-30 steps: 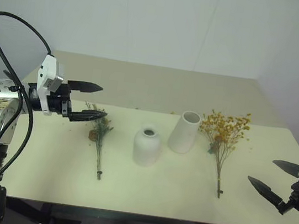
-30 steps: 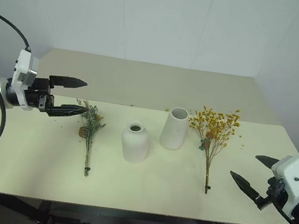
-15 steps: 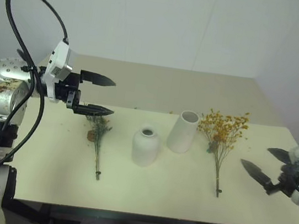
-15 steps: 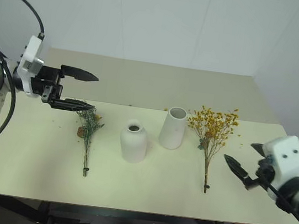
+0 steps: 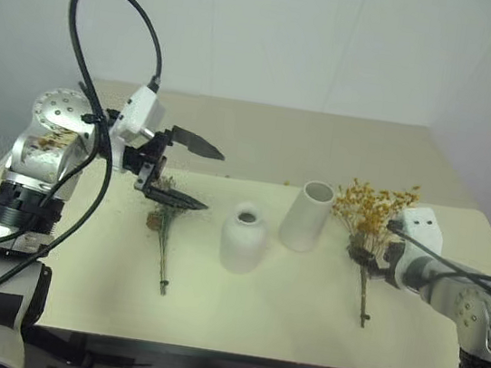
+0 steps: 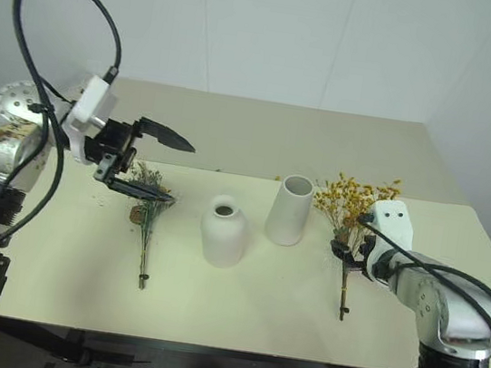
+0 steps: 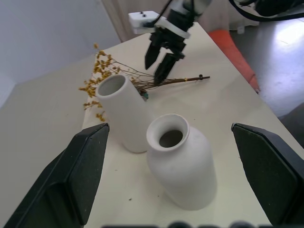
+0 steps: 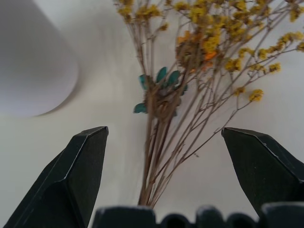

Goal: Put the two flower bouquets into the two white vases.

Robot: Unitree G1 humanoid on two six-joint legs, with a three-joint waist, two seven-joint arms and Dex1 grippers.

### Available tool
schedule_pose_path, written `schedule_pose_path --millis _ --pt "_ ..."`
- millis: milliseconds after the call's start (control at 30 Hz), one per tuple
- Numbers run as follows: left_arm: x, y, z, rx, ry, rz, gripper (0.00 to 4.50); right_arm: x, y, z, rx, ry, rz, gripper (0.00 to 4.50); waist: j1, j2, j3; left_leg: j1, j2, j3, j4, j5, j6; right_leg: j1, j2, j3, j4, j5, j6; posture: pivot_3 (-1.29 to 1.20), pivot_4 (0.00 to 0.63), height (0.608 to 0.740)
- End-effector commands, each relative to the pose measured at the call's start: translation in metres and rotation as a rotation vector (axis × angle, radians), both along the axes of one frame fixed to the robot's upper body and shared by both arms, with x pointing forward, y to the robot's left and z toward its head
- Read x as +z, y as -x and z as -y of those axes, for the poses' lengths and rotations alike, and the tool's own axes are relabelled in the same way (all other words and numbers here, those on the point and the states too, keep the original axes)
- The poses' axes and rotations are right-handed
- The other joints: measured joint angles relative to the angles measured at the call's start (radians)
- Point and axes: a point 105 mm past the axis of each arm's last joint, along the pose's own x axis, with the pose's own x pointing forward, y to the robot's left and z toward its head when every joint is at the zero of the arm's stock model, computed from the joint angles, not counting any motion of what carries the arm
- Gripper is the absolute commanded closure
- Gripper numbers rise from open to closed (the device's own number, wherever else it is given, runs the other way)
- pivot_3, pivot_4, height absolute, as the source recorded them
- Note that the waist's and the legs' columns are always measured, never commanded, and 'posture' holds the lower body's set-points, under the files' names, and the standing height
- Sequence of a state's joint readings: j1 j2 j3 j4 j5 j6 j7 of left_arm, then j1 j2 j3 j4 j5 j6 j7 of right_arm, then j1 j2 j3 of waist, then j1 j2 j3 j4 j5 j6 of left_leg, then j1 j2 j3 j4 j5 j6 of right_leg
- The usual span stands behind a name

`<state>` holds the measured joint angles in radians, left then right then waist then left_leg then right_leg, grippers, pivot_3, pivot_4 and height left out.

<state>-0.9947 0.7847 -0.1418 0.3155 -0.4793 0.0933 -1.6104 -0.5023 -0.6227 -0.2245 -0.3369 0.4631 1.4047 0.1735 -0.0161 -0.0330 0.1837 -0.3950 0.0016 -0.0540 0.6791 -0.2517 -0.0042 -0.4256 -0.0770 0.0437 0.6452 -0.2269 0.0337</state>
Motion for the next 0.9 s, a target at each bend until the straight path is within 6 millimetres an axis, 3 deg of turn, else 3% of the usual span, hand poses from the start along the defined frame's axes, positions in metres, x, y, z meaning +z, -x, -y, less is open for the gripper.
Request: schedule_pose_path --millis 33,500,633,900 --pt "0.014 0.003 0.007 -0.050 0.015 0.071 0.00 0.004 -0.005 0.004 -0.040 0.018 0.005 0.02 -0.001 0.000 0.000 0.000 0.000 0.000 0.000 0.000 0.000 0.000 0.000 0.000 0.000 0.000 0.000 0.00 0.150 0.740" --pt "0.010 0.005 0.009 -0.080 -0.002 0.082 0.00 -0.014 -0.018 -0.002 -0.011 -0.033 -0.079 0.02 -0.021 0.000 0.000 0.001 0.000 0.000 0.000 0.000 0.000 0.000 0.000 0.000 0.001 0.000 0.000 0.00 0.150 0.740" --pt "0.009 0.006 0.007 -0.072 -0.004 0.081 0.00 -0.018 -0.022 -0.002 -0.006 -0.039 -0.086 0.91 -0.025 0.000 0.000 0.002 0.000 0.000 0.000 0.000 0.000 0.001 0.000 0.000 0.002 0.000 0.000 0.00 0.150 0.740" --pt "0.008 0.008 0.003 -0.057 -0.007 0.079 0.00 -0.016 -0.026 -0.001 0.003 -0.031 -0.088 3.67 -0.027 0.000 0.000 0.002 0.000 0.000 0.000 0.000 0.000 0.000 0.000 0.000 0.002 0.000 0.000 0.00 0.150 0.740"
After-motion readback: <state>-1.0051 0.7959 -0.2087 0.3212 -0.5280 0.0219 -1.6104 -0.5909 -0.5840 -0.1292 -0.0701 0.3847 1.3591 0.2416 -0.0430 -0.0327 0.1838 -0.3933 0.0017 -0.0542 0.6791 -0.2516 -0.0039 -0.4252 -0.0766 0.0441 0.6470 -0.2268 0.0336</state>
